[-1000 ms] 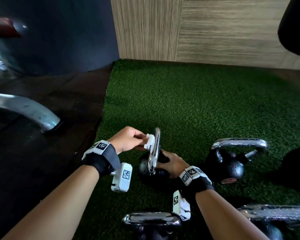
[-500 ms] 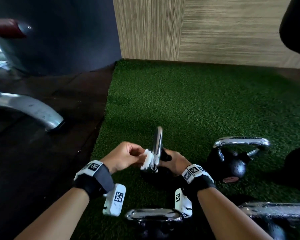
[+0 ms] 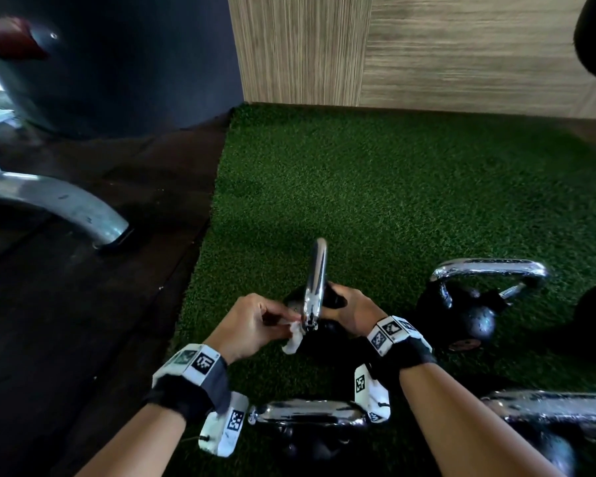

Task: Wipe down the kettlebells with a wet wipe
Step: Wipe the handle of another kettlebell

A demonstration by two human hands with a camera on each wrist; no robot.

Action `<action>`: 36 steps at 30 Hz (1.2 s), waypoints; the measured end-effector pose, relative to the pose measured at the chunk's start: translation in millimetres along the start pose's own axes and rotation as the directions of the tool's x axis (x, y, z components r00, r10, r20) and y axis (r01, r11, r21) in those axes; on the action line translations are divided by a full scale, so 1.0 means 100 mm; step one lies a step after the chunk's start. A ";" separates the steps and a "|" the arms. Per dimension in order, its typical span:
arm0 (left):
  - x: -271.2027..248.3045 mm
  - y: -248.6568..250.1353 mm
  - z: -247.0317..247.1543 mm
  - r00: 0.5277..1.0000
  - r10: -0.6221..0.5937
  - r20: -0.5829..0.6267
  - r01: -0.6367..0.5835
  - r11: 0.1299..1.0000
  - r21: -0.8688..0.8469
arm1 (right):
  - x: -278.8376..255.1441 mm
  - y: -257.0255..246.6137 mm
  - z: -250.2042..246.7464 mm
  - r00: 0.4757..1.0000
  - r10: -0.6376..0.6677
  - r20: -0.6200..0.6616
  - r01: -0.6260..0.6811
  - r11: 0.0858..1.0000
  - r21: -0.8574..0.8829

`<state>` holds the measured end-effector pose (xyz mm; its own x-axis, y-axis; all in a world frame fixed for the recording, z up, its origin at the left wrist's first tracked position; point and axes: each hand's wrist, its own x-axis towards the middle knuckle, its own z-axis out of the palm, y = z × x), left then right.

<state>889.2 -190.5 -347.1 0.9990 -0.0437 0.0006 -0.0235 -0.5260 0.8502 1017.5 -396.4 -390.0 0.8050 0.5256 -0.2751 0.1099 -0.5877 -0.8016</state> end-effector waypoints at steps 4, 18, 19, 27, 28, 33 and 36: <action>0.03 -0.08 0.16 0.995 0.003 -0.098 0.011 0.991 0.136 | -0.04 -0.04 -0.02 1.000 -0.018 0.002 0.018 0.999 -0.034; 0.05 0.50 -0.49 0.962 0.036 -0.270 -0.058 0.996 -0.073 | -0.41 -0.95 -0.67 0.800 -0.453 -0.394 0.491 0.871 -0.007; 0.08 0.56 -0.50 0.959 0.025 -0.284 -0.066 0.989 -0.136 | -0.46 -1.04 -0.68 0.830 -0.495 -0.258 0.521 0.852 0.041; 0.20 0.80 -0.50 0.977 -0.005 -0.215 -0.064 0.948 -0.311 | -0.57 -1.21 -0.61 0.794 -0.574 -0.201 0.596 0.801 0.066; 0.20 0.83 -0.49 0.983 -0.019 -0.183 -0.048 0.932 -0.358 | -0.57 -1.20 -0.59 0.797 -0.560 -0.227 0.587 0.806 0.075; 0.20 0.86 -0.50 0.998 -0.059 0.000 0.054 0.904 -0.424 | -0.56 -1.11 -0.58 0.812 -0.465 -0.351 0.536 0.834 0.135; 0.25 0.72 -0.44 0.986 -0.167 -0.022 0.149 0.926 -0.347 | -0.47 -0.98 -0.67 0.817 -0.317 -0.482 0.412 0.905 0.103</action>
<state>914.6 -192.1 -263.0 0.9895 0.0635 -0.1298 0.1400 -0.1987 0.9700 1008.3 -404.8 -262.8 0.9037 0.3192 0.2852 0.3712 -0.2524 -0.8936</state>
